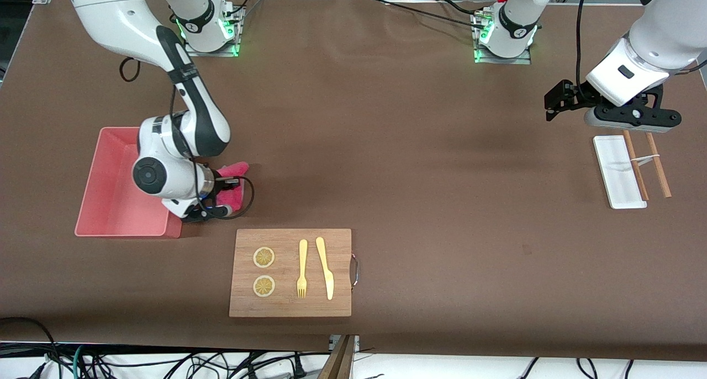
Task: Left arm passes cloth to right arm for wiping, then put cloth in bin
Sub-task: 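Carry the cloth with the right gripper over the pink bin, then open the right gripper to drop the cloth into the bin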
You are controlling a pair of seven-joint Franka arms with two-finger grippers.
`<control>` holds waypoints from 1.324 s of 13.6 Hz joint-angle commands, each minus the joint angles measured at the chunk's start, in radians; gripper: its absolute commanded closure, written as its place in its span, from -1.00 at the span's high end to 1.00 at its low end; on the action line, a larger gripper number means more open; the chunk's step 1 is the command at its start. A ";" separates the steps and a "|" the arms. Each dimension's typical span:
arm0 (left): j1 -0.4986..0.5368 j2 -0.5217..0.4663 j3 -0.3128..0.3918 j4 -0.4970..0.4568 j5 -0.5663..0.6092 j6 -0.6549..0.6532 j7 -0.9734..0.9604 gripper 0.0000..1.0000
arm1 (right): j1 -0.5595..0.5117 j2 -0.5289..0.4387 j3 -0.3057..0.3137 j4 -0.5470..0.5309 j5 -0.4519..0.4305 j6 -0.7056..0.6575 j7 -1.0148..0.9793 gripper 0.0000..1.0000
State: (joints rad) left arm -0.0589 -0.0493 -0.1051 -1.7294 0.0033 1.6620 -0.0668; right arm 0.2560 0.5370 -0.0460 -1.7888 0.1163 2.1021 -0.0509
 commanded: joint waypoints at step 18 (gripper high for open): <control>-0.004 -0.007 -0.002 0.011 -0.006 -0.021 0.010 1.00 | -0.233 -0.492 -0.054 -0.152 -0.158 -0.237 -0.274 1.00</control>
State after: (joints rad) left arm -0.0619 -0.0493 -0.1070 -1.7281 0.0033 1.6607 -0.0668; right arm 0.0269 0.1445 -0.1064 -1.9125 -0.0386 1.8720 -0.3291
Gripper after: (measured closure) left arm 0.000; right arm 0.198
